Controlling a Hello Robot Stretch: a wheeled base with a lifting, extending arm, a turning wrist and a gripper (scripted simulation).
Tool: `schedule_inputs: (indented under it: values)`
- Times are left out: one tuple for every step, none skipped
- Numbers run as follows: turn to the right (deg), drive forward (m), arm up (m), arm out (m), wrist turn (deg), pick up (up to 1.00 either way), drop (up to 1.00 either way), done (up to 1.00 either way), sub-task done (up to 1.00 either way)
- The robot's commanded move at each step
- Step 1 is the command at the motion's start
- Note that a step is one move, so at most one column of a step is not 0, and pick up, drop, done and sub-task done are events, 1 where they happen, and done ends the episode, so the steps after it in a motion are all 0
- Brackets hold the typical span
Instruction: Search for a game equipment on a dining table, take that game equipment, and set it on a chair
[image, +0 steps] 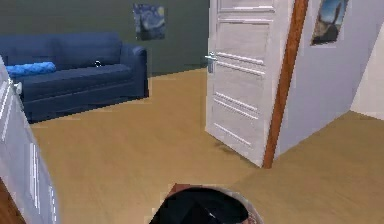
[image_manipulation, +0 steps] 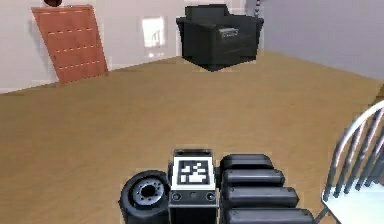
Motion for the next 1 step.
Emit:
schedule_inputs:
  values:
    - [-24.0, 0.0, 0.0, 0.0, 0.0, 0.0, 0.0, 0.0, 0.0]
